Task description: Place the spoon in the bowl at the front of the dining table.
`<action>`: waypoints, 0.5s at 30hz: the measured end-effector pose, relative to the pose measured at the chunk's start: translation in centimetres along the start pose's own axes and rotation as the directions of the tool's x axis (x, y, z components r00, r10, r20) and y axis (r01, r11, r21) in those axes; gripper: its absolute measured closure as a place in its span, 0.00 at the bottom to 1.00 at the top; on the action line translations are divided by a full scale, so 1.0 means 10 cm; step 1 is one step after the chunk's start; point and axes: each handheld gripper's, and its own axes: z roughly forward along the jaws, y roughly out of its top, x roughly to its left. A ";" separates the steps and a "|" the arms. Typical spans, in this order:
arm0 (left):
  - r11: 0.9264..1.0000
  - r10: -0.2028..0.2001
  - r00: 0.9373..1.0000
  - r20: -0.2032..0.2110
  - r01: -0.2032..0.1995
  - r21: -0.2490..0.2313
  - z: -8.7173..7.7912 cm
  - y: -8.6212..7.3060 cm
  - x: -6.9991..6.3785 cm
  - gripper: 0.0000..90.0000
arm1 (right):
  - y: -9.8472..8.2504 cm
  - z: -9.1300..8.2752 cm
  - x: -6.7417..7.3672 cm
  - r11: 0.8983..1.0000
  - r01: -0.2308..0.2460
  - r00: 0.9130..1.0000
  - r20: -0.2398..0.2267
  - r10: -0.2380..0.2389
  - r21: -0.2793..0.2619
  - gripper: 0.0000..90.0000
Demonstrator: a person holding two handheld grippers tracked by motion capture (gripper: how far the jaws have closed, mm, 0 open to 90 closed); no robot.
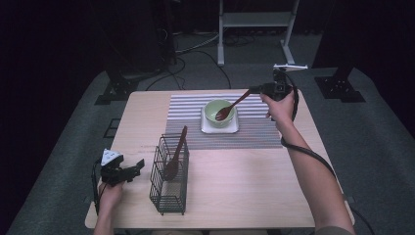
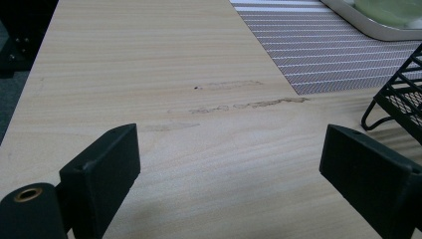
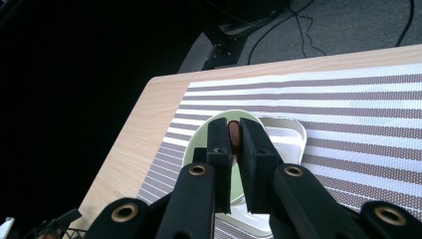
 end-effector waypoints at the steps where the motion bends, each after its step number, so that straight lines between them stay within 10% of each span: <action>1: 1.000 -0.001 1.000 0.000 0.001 0.000 0.00 0.00 0.00 0.09 | 0.00 0.01 -0.01 1.000 -0.001 1.000 0.001 0.001 0.001 0.92; 15: 1.000 0.006 1.000 -0.001 -0.006 0.003 0.00 0.00 0.00 0.09 | -0.05 0.09 -0.09 1.000 -0.019 1.000 0.014 0.019 0.005 0.92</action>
